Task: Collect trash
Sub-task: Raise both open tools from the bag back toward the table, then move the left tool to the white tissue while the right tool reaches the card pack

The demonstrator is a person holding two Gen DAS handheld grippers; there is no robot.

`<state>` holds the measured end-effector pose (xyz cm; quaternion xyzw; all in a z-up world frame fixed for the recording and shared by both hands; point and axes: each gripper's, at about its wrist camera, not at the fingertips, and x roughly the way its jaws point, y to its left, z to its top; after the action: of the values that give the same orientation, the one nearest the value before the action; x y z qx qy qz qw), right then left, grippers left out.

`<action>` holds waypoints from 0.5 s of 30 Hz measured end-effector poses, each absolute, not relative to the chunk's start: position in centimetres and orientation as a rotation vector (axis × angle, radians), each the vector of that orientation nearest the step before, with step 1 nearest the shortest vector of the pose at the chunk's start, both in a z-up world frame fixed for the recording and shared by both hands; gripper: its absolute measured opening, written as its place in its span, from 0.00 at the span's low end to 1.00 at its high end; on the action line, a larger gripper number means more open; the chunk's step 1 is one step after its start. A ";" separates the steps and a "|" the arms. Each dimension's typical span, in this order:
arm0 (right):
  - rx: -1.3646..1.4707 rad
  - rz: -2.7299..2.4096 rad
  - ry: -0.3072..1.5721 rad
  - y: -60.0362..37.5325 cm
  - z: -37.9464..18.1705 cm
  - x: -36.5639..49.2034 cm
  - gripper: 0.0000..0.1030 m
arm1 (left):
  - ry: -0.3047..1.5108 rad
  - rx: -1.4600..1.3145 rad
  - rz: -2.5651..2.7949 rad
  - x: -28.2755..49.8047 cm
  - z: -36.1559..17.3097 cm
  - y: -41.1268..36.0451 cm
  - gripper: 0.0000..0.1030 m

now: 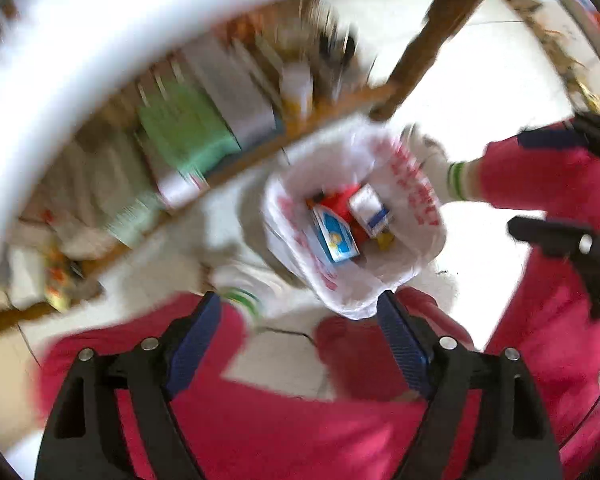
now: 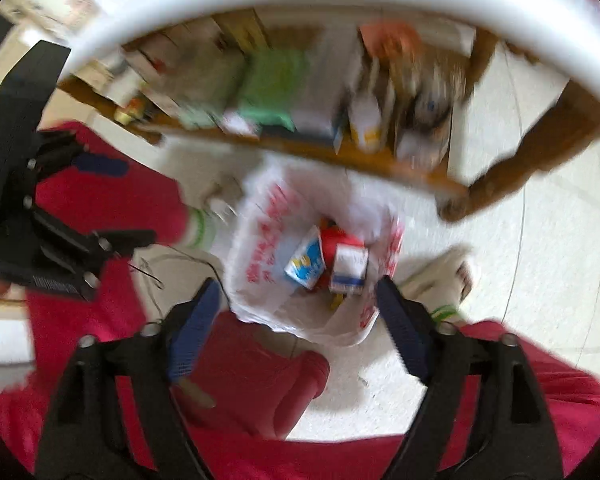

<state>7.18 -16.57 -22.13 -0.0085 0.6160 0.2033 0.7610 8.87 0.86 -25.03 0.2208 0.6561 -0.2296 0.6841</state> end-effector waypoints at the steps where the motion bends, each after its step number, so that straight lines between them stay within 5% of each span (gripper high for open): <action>1: -0.030 0.462 1.294 -16.9 -19.3 7.4 0.86 | 1.407 0.520 -0.511 9.3 -21.6 1.4 0.84; 8: -0.108 0.510 1.098 -18.6 -5.4 11.5 0.89 | 1.155 0.604 -0.641 12.9 -6.6 2.0 0.92; 15: -0.242 0.530 0.968 -19.2 3.8 15.8 0.90 | 1.047 0.790 -0.807 14.4 -0.3 0.3 0.92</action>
<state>15.78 -19.16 3.81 -0.1147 0.4587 0.2511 0.8446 14.42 0.34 -0.34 0.3570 0.4734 -0.3647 0.7179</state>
